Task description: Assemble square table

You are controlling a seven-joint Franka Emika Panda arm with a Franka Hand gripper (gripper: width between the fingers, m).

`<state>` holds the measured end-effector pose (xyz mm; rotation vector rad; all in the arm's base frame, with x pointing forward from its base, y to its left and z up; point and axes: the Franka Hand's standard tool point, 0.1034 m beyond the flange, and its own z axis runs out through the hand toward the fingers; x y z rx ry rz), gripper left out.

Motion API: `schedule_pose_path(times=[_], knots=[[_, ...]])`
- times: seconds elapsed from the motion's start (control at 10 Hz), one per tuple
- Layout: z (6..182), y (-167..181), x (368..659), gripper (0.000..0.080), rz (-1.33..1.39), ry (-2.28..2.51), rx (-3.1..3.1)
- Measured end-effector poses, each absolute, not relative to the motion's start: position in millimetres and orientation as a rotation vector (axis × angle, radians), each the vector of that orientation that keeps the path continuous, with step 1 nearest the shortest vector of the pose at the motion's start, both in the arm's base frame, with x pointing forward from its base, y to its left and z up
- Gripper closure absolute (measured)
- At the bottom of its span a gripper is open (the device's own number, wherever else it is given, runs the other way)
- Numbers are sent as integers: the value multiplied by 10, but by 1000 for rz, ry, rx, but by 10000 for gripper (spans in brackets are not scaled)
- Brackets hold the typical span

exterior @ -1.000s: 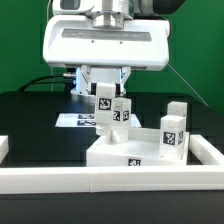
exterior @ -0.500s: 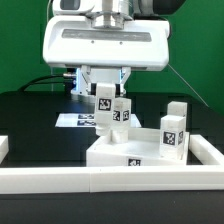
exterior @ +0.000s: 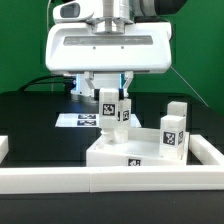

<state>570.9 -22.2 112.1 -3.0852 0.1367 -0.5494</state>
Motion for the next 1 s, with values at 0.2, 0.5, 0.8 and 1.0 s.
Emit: schedule_pose_path(times=[0.2,0.5,0.8,1.0], knots=[[1119,-229,5707,509,-548,136,-3086],[1099,-220,5709,509,-545,140,-3087],[1017,-237,5767,509,-538,144,-3093],[987,-257,5757,509,-537,146,-3097]])
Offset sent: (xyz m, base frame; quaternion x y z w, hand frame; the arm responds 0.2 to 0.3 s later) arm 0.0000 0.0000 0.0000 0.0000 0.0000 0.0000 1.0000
